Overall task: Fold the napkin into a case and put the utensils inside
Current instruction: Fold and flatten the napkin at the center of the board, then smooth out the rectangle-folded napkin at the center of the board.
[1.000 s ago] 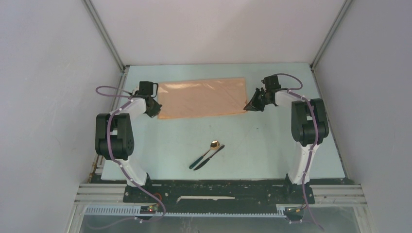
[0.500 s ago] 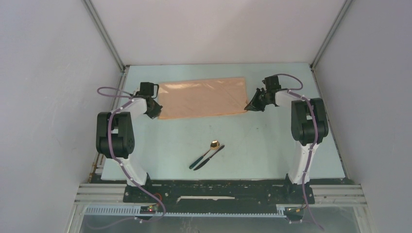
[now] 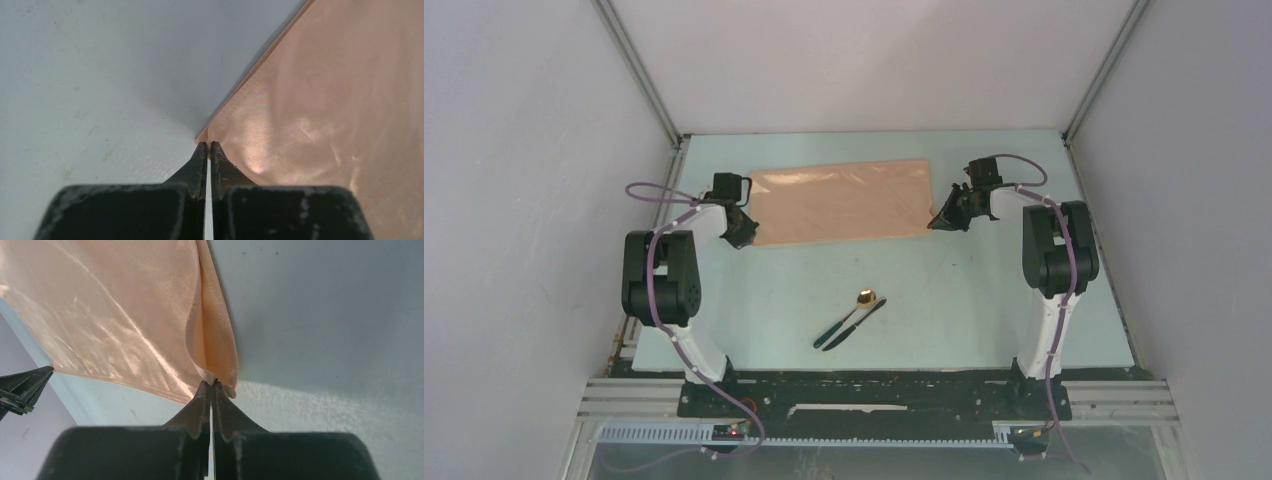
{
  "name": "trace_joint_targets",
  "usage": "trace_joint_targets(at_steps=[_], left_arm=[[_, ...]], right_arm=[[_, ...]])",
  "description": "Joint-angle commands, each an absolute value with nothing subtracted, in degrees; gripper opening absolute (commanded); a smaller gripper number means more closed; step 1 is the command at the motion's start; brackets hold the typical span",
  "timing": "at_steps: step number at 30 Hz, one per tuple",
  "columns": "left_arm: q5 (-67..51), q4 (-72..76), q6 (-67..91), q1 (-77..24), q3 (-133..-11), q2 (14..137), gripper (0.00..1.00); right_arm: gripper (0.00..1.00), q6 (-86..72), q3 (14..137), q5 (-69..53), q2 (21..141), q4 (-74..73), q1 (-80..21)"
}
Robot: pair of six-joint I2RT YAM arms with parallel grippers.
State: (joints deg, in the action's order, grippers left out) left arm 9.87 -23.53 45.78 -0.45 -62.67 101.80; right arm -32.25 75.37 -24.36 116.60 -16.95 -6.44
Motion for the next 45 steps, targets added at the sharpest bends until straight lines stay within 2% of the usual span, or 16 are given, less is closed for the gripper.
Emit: trace_joint_targets(at_steps=[1,17,20,25,29,31,35,38,41,43,45], left_arm=[[10.8,-23.8,44.4,-0.5,-63.6,101.7,0.00],[10.6,-23.8,44.6,-0.4,-65.6,103.1,0.00],[10.5,-23.7,44.6,-0.4,-65.7,103.1,0.00],[10.5,-23.8,44.5,-0.4,-65.6,102.5,0.00],[9.1,-24.0,44.3,-0.4,-65.5,101.0,0.12],[8.3,-24.5,44.2,-0.3,-65.2,100.3,0.21],[8.8,-26.4,44.1,-0.4,-65.5,98.3,0.38],[12.5,-28.7,44.2,-0.4,-65.4,93.8,0.54],[15.2,-29.5,44.2,-0.3,-64.2,88.8,0.56],[12.4,-27.1,44.3,-0.6,-62.9,86.8,0.56],[4.8,-22.7,45.0,-0.9,-61.7,88.1,0.54]], right_arm=[[0.00,-31.2,77.1,-23.6,116.9,-17.1,-6.4],[0.02,-31.6,77.1,-24.3,118.3,-16.2,-6.3],[0.06,-31.3,77.2,-24.1,117.9,-16.7,-6.3],[0.24,-30.7,77.2,-23.4,115.6,-17.2,-6.6],[0.39,-28.9,79.6,-21.7,114.1,-21.0,-6.9],[0.45,-27.9,80.8,-20.7,113.0,-22.6,-7.2],[0.53,-25.3,81.9,-16.4,110.4,-26.1,-8.2],[0.57,-22.6,81.8,-10.3,107.9,-29.0,-9.6],[0.61,-21.0,81.7,-7.9,106.4,-29.5,-11.0],[0.63,-22.2,81.3,-15.6,106.6,-27.0,-10.7],[0.63,-25.5,80.4,-25.8,108.6,-22.9,-9.4]])
